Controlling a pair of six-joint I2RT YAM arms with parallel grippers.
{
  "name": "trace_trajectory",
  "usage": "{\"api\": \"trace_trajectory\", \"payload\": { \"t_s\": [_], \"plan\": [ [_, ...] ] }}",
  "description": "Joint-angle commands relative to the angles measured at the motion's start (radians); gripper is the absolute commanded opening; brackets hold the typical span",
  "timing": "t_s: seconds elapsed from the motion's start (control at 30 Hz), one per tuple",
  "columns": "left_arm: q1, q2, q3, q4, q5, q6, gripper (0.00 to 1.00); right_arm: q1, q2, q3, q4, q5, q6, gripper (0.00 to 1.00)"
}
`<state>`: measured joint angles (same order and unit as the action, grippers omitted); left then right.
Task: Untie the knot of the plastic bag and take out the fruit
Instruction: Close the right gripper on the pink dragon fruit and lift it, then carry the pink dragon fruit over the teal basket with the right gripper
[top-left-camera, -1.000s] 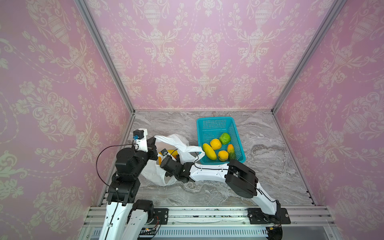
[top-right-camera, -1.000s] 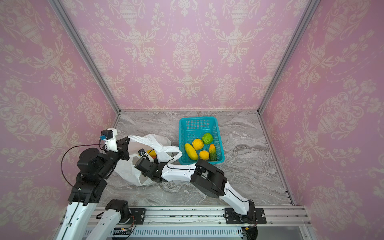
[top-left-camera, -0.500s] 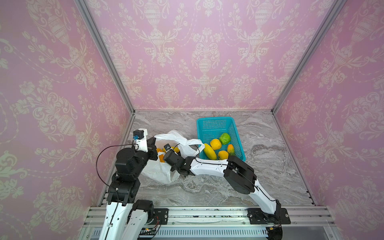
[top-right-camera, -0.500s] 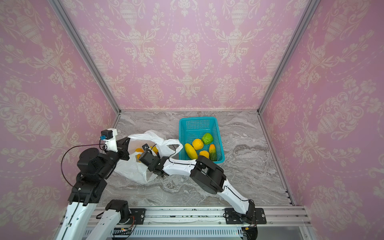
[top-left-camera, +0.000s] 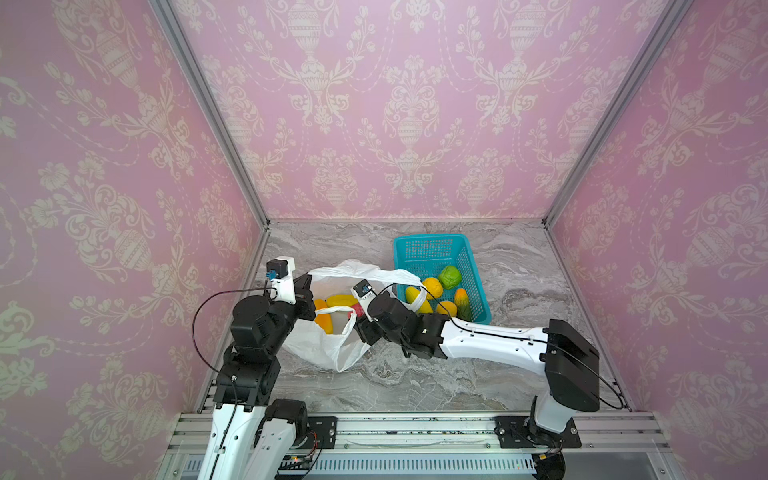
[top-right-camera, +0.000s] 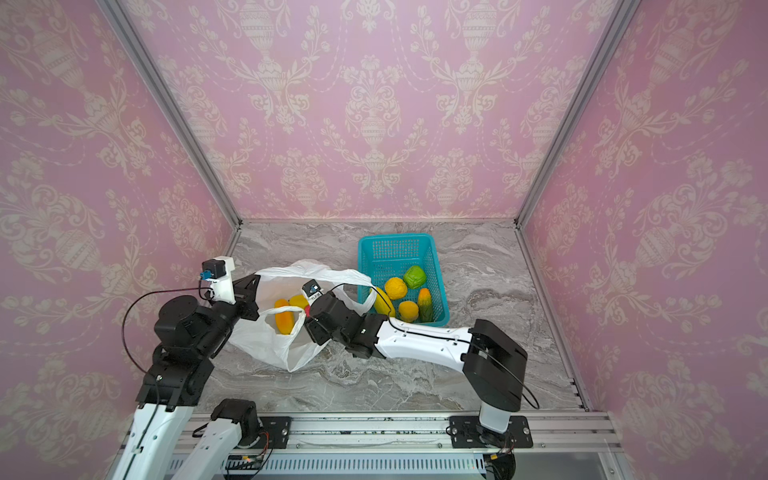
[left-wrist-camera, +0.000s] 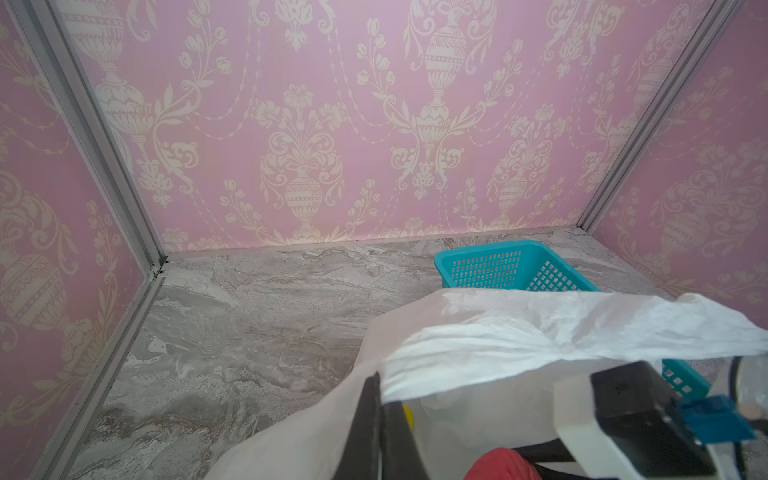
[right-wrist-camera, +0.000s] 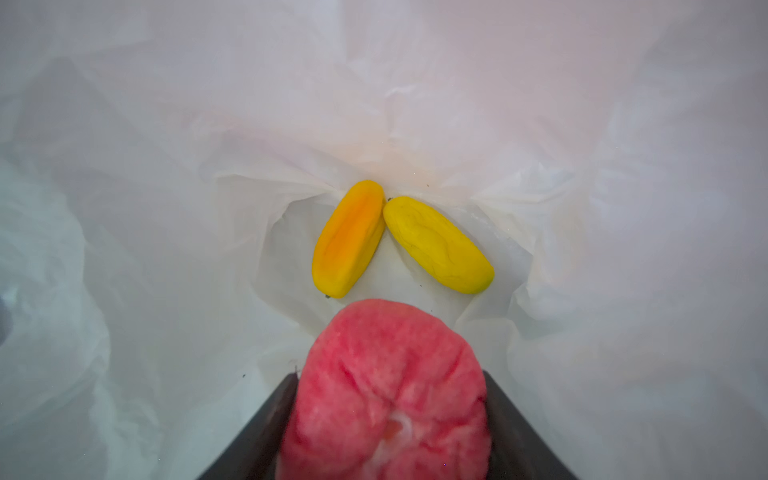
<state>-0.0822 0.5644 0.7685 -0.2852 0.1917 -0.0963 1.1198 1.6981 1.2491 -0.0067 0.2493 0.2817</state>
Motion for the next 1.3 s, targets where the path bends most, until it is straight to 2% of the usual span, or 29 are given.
{"api": "trace_trajectory", "payload": {
  "t_s": [0.0,0.23,0.33,0.5,0.63,0.8,0.9,0.97,1.07,1.27],
  "plan": [
    [0.006,-0.005,0.005,0.005,-0.027,-0.011,0.00,0.005,-0.076,-0.061,0.034,-0.026,-0.016,0.51],
    [0.006,-0.003,0.006,0.005,-0.025,-0.012,0.00,0.005,-0.244,-0.191,0.076,-0.006,-0.024,0.49],
    [0.006,-0.006,0.005,0.005,-0.026,-0.011,0.00,0.005,-0.270,-0.212,0.086,0.022,-0.030,0.49],
    [0.006,-0.006,0.005,0.004,-0.028,-0.011,0.00,0.006,-0.327,-0.214,0.048,-0.021,-0.027,0.46],
    [0.006,-0.006,0.006,0.005,-0.028,-0.011,0.00,0.006,-0.454,-0.278,0.060,-0.043,-0.029,0.46],
    [0.006,-0.007,0.005,0.006,-0.027,-0.011,0.00,0.005,-0.673,-0.402,0.088,0.101,-0.058,0.45],
    [0.006,-0.005,0.005,0.004,-0.028,-0.011,0.00,-0.005,-0.794,-0.490,0.130,0.248,-0.082,0.42],
    [0.006,-0.005,0.005,0.004,-0.028,-0.011,0.00,-0.032,-0.858,-0.537,0.151,0.319,-0.089,0.41],
    [0.006,-0.006,0.005,0.006,-0.029,-0.011,0.00,-0.104,-0.897,-0.585,0.162,0.365,-0.074,0.41],
    [0.006,-0.005,0.003,0.004,-0.032,-0.011,0.00,-0.300,-0.795,-0.598,0.139,0.333,0.045,0.41]
  ]
}}
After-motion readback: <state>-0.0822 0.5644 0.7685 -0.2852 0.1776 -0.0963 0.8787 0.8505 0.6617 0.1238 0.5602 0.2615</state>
